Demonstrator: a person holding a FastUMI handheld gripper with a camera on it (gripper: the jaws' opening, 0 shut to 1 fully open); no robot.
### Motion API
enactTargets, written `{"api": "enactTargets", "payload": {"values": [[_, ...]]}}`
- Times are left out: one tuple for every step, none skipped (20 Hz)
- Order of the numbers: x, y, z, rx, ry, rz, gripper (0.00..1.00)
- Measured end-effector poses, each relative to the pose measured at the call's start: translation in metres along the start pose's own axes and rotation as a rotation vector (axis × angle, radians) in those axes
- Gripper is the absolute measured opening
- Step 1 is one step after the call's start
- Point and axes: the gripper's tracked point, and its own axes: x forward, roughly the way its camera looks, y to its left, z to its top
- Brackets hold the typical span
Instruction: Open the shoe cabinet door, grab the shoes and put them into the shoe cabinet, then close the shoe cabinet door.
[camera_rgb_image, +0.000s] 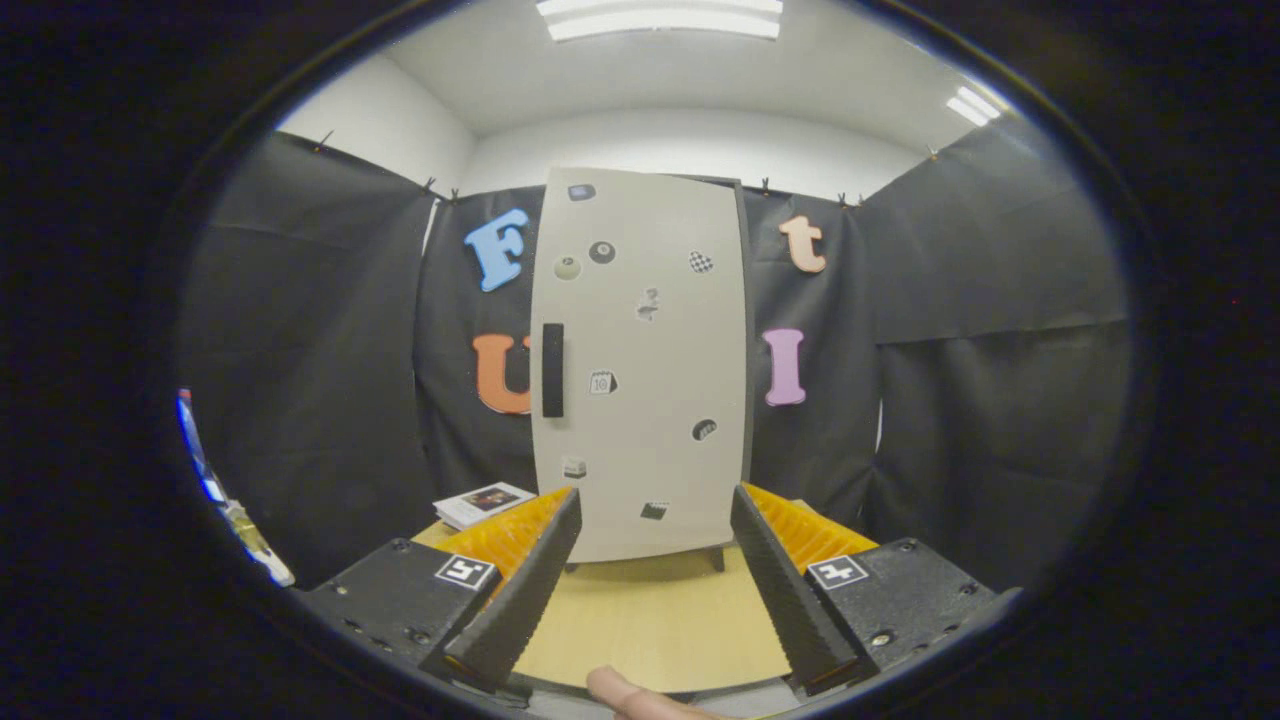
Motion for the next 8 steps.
{"api": "enactTargets", "payload": {"values": [[-0.0019, 0.007, 0.0017, -0.002, -0.011, 0.016, 0.98], [-0.0044, 0.0119, 0.0007, -0.009, -0.013, 0.028, 0.98], [-0.005, 0.0132, -0.001, -0.013, -0.007, 0.028, 0.98], [-0.0067, 0.0137, -0.0011, -0.014, -0.008, 0.034, 0.99], [-0.007, 0.0137, 0.0, -0.012, -0.009, 0.035, 0.99], [-0.0068, 0.012, -0.0004, -0.009, -0.008, 0.028, 0.99], [-0.0054, 0.0099, -0.0033, -0.006, -0.003, 0.023, 0.99], [-0.0052, 0.0092, -0.0044, -0.003, 0.002, 0.025, 0.99]]}}
